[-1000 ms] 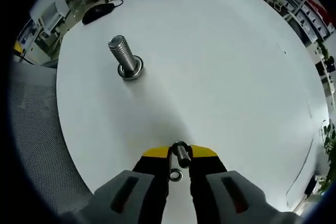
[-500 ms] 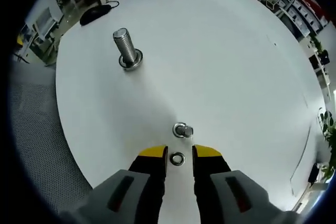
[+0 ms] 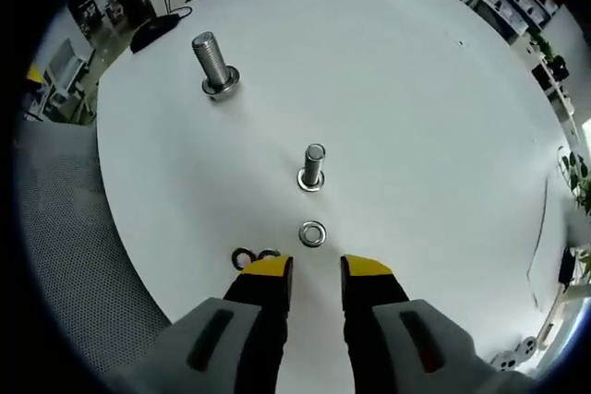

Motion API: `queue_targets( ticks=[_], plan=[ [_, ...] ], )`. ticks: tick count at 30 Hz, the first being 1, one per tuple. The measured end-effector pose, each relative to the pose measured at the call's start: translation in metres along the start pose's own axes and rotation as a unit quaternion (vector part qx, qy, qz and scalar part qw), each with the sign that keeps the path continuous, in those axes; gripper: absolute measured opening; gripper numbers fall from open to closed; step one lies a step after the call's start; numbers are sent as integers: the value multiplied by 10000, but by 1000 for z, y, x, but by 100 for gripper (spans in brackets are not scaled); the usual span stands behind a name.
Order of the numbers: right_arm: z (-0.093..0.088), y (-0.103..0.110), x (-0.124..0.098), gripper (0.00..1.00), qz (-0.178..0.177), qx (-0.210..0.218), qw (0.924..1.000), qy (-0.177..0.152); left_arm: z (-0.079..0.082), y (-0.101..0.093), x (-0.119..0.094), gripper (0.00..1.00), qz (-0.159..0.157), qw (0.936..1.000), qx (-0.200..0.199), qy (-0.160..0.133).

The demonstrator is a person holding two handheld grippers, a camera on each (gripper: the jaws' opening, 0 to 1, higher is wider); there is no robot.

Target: Place the washer onto the threaded stud by aligning its center hole with the stud, sliding it down to the base, and recovering from edge contact or off-axis alignment until the washer reaches the visible bottom stop.

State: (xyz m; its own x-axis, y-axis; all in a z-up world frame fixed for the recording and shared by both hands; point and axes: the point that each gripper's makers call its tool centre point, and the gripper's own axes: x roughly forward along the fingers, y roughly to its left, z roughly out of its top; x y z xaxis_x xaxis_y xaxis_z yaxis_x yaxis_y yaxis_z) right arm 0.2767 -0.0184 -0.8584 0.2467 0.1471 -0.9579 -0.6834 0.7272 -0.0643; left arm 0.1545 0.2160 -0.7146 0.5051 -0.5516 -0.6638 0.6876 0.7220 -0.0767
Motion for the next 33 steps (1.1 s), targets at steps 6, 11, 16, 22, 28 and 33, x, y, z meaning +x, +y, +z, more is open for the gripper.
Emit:
queue_targets(
  ticks=[6,11,16,22,28,33],
  plan=[
    [12,3,7,24,21,13,10000,-63,-1,0,0,33,-6,10000,8,19],
    [12,6,11,24,69,116,9999,-41,-1,0,0,33,4,10000,0,18],
    [13,6,11,22,171,208,9996,-59,-1,1,0,33,18,10000,0,25],
    [12,4,12,20,342,-128,9992,171,-1,1,1,33,21,10000,0,41],
    [12,3,13,18,342,-365,9982,317,-1,0,1,33,9,10000,-3,37],
    [12,3,13,17,345,-391,9977,428,-1,0,1,33,-8,10000,7,48]
  ],
)
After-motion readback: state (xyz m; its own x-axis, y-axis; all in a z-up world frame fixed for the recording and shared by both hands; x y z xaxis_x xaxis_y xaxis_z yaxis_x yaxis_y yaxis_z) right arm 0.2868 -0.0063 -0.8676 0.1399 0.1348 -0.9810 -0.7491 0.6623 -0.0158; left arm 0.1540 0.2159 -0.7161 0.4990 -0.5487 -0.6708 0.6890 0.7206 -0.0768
